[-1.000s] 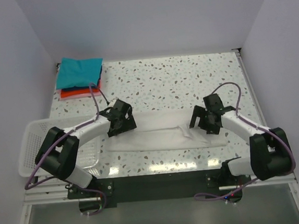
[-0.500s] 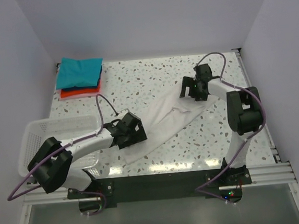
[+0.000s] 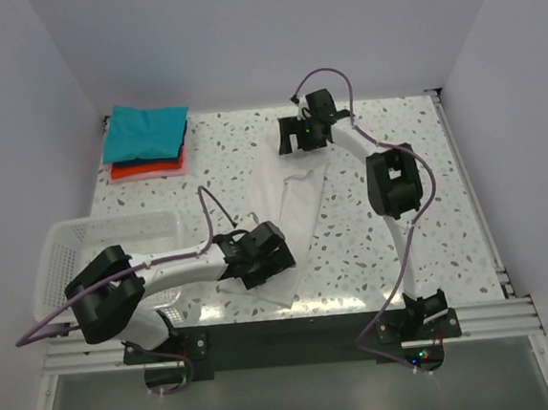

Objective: Fold and stack the t-shirts
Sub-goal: Fold the tshirt

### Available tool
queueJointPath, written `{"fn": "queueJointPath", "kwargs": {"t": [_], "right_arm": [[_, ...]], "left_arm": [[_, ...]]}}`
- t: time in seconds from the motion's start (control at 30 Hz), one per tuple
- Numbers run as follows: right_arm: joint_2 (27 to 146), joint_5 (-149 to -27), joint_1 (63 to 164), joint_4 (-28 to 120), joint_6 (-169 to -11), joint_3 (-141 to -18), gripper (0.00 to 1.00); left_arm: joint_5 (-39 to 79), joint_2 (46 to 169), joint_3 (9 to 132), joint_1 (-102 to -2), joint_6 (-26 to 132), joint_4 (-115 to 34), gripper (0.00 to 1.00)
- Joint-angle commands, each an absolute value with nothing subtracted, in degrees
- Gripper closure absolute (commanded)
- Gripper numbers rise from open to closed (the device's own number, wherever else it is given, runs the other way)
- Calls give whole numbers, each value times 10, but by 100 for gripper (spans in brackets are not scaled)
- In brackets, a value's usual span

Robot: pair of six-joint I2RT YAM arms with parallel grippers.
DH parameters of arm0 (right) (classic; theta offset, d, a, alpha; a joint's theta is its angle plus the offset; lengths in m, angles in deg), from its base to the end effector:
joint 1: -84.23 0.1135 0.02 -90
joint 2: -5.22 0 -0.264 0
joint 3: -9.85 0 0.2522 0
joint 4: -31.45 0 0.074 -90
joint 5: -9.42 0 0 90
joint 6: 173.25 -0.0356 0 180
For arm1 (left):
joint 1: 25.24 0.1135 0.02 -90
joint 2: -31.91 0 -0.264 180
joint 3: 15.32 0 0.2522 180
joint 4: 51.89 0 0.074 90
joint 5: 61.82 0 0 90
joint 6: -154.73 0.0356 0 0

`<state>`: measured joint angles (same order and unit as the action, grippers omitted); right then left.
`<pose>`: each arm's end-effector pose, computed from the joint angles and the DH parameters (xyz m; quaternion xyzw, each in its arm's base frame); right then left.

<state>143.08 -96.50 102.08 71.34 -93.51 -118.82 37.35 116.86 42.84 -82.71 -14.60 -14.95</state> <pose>0.5068 0.1735 0.1686 -0.1097 0.9227 0.2099 0.3043 0.1501 -0.2248 0.1649 -0.2019 0.9497 -0.1820 0.1558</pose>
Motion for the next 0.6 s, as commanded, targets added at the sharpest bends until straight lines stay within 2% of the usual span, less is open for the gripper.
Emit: {"fn": "queueJointPath", "kwargs": {"t": [0.0,0.23,0.37,0.57], "right_arm": [[1513,-1008,1051,779,-944,-1268,1],[1582,-1040,1070,747,-1002,-1378,1],[1581,-1046,1068,708,-1007,-1385,1],[1538,-1055,1071,755,-981,-1417,1]], "left_arm": [[386,1208,451,-842,-178,-173,0],[380,1271,512,-876,-160,-176,0],[397,1263,525,-886,-162,-171,0],[438,1233,581,-895,-105,-140,0]]}}
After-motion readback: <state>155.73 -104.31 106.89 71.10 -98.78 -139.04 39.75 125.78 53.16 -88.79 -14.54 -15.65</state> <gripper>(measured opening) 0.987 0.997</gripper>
